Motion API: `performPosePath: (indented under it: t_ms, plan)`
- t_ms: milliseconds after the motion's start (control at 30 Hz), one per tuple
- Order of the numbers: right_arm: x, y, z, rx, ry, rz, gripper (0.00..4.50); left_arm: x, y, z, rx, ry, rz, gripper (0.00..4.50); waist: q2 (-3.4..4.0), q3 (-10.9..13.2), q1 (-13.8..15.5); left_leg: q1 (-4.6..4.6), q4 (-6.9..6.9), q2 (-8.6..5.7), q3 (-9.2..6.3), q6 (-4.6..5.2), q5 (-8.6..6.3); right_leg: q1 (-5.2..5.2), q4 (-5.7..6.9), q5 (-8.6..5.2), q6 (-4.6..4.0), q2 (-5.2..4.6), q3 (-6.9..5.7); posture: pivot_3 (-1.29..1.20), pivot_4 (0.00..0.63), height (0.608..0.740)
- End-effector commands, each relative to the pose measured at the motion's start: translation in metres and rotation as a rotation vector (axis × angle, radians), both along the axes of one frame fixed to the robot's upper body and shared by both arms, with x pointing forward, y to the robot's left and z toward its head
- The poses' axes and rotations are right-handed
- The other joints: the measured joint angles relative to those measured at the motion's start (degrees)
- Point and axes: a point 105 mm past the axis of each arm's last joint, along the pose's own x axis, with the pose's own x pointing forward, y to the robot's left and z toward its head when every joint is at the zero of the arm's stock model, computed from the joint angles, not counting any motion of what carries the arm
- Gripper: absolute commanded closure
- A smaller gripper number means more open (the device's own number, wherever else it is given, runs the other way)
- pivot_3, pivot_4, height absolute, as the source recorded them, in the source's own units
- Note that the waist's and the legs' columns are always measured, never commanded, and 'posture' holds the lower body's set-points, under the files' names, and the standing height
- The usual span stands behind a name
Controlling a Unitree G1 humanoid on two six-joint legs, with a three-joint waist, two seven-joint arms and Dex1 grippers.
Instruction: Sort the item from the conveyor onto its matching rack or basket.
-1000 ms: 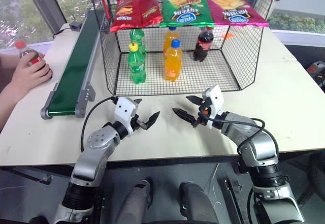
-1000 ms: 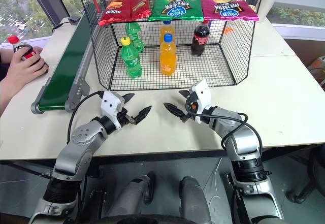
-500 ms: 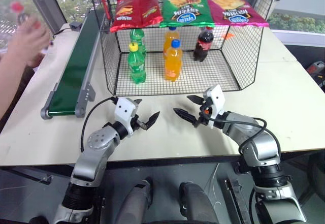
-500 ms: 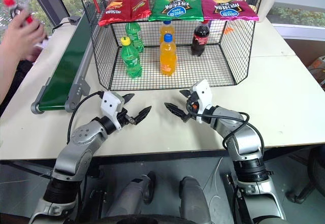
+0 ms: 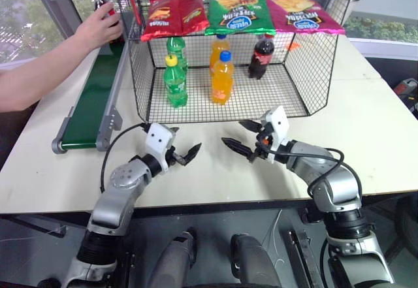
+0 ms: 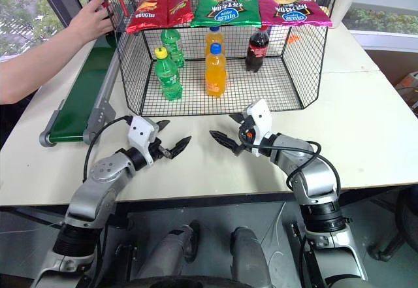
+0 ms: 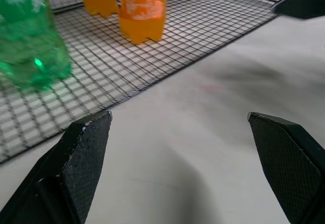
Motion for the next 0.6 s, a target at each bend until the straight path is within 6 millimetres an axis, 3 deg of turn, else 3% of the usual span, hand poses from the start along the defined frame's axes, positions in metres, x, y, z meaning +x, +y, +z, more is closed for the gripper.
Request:
performPosePath:
  t_ms: [33,233,400,600]
  plan:
    - [-0.009,0.010,0.029,0.012,-0.091,0.079,0.03,-0.003,0.007,0.026,-0.015,-0.059,-0.003,0.00,0.00,0.0,0.0,-0.01,-0.01,0.00,0.00,0.00,0.00,-0.01,0.00,0.00,0.00,0.00,0.00,0.00,0.150,0.738]
    - [-0.019,0.018,0.045,-0.008,-0.133,0.169,0.03,-0.018,0.023,0.054,-0.021,-0.070,0.004,0.00,0.00,0.0,-0.1,-0.02,-0.03,0.01,-0.02,0.00,0.00,-0.03,0.00,-0.01,0.02,0.00,0.00,0.00,0.150,0.738]
    - [-0.024,0.027,0.059,-0.008,-0.176,0.227,0.03,-0.025,0.049,0.073,-0.042,-0.088,0.076,0.00,0.00,0.0,-0.1,-0.02,-0.03,0.02,-0.03,0.00,0.00,-0.03,-0.01,-0.04,0.05,0.00,0.00,0.00,0.150,0.738]
    - [-0.025,0.034,0.068,0.000,-0.201,0.260,0.03,-0.019,0.115,0.080,-0.078,-0.128,0.385,0.00,0.00,0.0,-0.1,-0.01,-0.04,0.02,-0.03,-0.01,0.00,-0.04,-0.01,-0.01,0.00,0.00,0.00,0.00,0.150,0.738]
